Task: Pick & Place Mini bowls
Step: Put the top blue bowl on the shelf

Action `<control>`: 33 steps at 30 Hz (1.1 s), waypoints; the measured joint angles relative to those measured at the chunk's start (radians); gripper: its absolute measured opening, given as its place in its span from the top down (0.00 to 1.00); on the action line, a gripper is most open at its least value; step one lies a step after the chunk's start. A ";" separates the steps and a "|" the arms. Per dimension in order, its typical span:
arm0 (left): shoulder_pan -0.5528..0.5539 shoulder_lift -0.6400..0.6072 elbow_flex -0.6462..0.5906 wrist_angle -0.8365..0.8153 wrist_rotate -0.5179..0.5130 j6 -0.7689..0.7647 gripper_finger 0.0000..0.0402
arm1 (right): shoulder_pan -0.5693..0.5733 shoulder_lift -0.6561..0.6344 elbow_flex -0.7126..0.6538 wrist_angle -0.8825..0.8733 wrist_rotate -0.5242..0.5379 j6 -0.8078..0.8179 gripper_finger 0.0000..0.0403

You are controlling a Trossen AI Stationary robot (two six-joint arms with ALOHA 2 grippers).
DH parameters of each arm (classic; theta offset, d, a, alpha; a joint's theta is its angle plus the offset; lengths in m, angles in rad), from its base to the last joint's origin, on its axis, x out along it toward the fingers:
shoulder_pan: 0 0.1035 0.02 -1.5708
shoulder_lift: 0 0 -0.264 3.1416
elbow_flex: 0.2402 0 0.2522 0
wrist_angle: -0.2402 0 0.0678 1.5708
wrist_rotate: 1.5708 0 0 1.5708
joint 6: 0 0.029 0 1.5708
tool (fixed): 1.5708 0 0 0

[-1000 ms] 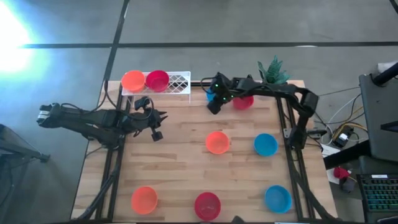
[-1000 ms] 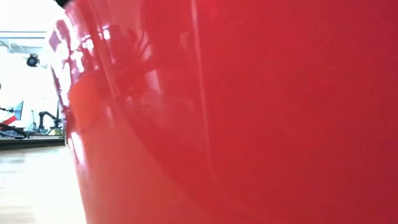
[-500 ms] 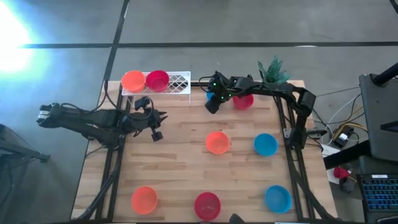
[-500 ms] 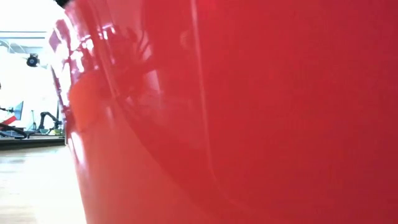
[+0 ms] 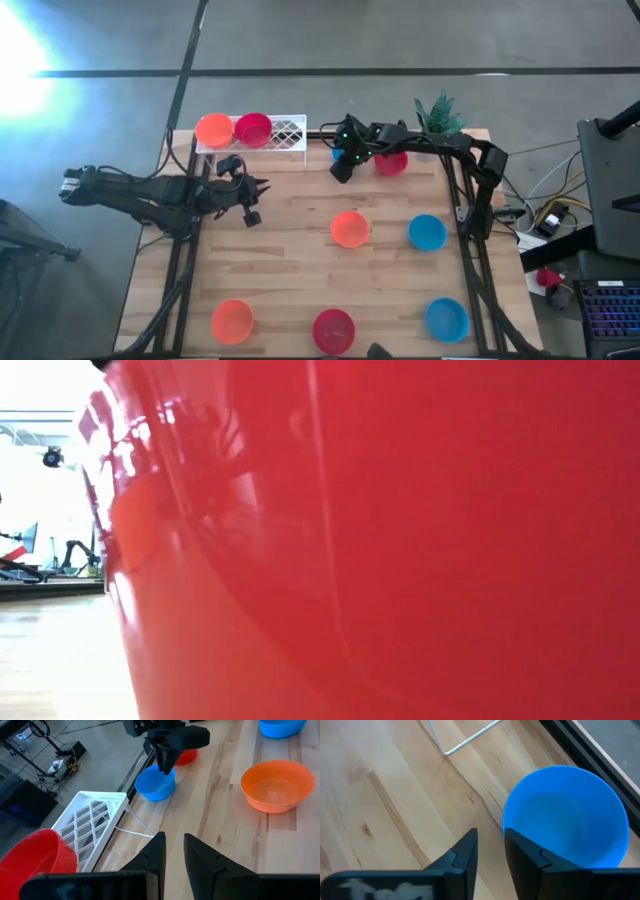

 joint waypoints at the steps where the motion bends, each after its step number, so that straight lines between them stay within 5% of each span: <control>1: 0.000 0.000 0.000 0.000 0.000 0.003 0.84 | 0.000 0.000 0.000 0.000 0.000 0.000 0.74; 33: 0.000 0.000 -0.003 0.010 0.000 0.025 0.84 | -0.038 0.163 -0.002 0.029 -0.003 -0.025 0.68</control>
